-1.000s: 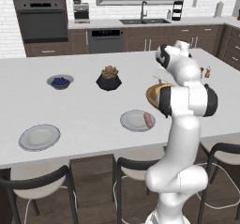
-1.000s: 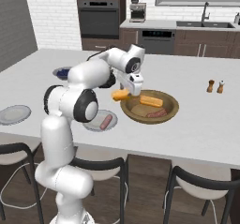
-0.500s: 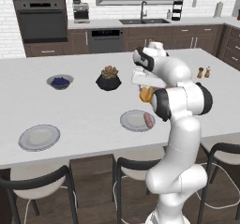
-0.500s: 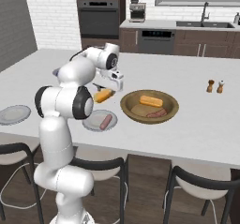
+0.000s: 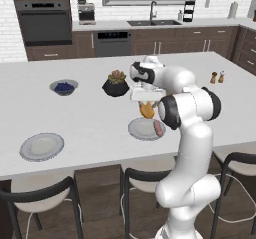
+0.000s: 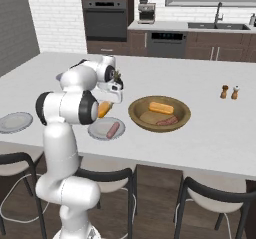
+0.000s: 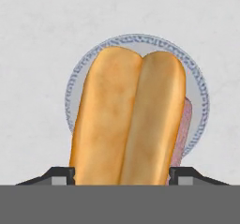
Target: Place one bun and one sausage from the bowl on each plate.
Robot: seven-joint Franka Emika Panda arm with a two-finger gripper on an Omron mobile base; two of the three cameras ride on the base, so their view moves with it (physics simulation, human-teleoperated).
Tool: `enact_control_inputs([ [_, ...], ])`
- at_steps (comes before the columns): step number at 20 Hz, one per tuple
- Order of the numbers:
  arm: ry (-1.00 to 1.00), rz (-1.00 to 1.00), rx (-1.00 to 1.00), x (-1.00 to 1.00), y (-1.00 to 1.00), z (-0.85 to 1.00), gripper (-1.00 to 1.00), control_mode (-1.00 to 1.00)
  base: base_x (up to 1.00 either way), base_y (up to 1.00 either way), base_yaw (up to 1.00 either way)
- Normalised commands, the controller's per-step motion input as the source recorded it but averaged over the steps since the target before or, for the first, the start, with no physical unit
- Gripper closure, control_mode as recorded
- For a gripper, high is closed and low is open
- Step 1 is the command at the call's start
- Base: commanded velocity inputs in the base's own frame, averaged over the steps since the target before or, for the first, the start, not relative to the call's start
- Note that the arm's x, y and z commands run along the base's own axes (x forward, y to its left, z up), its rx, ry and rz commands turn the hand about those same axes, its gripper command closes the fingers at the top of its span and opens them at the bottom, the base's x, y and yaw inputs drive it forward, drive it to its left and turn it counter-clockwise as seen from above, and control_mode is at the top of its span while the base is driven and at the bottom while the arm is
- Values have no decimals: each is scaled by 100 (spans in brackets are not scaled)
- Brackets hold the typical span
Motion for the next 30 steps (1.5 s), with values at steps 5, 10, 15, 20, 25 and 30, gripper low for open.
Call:
enact_control_inputs([
  [5,0,20,0,15,5,-57,100,-100,0,0,0],
  [10,0,13,0,17,8,-56,100,-100,0,0,0],
  [15,1,1,0,0,19,-44,100,-100,0,0,0],
  [20,0,0,0,1,4,-22,100,-100,0,0,0],
  [25,0,0,0,0,0,0,100,-100,0,0,0],
  [30,0,0,0,0,0,0,-100,-100,0,0,0],
])
